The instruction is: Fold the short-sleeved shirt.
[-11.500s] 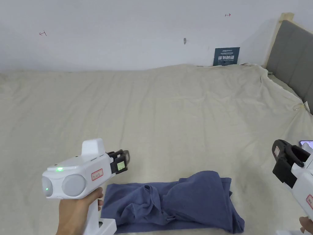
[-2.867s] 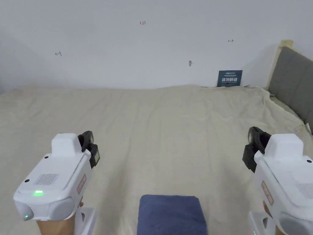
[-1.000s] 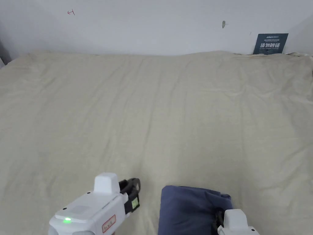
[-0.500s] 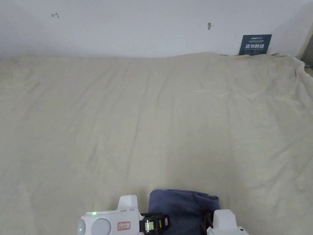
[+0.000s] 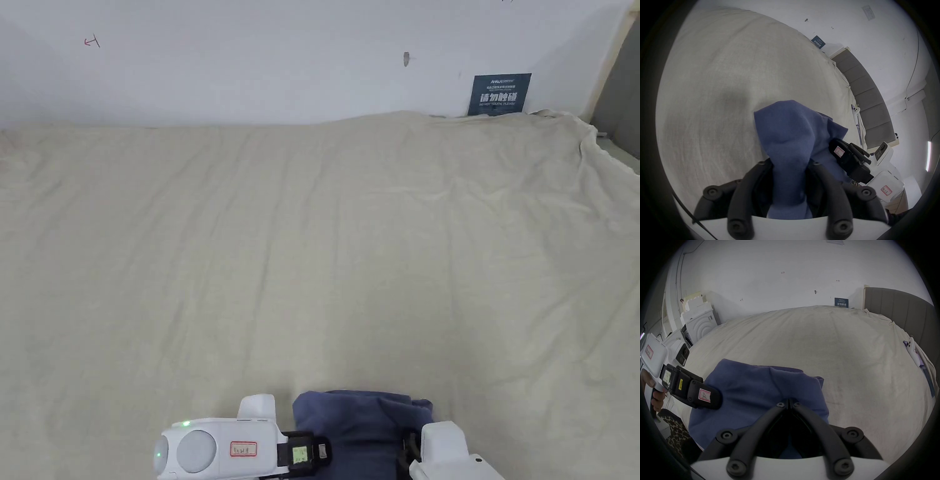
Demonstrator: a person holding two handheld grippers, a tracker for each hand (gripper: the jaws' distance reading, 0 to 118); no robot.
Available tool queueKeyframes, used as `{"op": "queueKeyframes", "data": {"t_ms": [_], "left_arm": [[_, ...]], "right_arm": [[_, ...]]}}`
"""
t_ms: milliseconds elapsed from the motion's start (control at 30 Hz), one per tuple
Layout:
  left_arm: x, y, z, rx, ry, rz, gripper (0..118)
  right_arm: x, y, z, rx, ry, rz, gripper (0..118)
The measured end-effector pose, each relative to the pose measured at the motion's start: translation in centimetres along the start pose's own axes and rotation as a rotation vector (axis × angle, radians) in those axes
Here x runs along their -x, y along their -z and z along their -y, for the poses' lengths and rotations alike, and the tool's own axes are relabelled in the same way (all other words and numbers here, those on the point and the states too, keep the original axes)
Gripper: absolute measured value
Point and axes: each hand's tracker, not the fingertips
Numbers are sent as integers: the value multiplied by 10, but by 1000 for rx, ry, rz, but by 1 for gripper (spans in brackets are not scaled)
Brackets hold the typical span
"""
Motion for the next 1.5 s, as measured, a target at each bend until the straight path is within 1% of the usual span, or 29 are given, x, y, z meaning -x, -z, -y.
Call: {"op": "queueKeyframes", "data": {"t_ms": [100, 233, 333, 433, 600, 767, 900, 1033, 1133, 1267, 1367, 1500], "left_arm": [[-13, -7, 0, -20, 44, -21, 23], [-21, -25, -12, -31, 94, -9, 22], [-17, -44, -26, -53, 137, -37, 22], [2, -71, -42, -77, 148, -81, 22], [57, -129, -66, -125, 148, -234, 22], [119, -195, -82, -188, 88, -384, 22], [164, -244, -86, -224, 9, -489, 22], [206, -285, -84, -249, -61, -567, 22], [235, -305, -80, -253, -125, -609, 22], [263, -315, -74, -257, -191, -640, 22], [272, -304, -75, -218, -185, -654, 22], [280, -283, -79, -178, -164, -713, 22]], "right_arm": [[-1, -13, -9, -20, -11, -5, 0], [-3, -42, -34, -124, -21, -21, 0], [-4, -63, -60, -201, -40, -17, 0], [-2, -83, -88, -281, -69, 0, 0], [11, -115, -128, -379, -88, 1, 0], [25, -121, -150, -425, -100, 1, 0], [41, -119, -161, -435, -123, 1, 0], [57, -112, -164, -432, -142, 2, 0], [68, -109, -166, -421, -138, 1, 0], [72, -97, -165, -402, -143, 5, 0], [77, -91, -166, -385, -146, 7, 0], [77, -83, -164, -364, -155, 17, 0]]}}
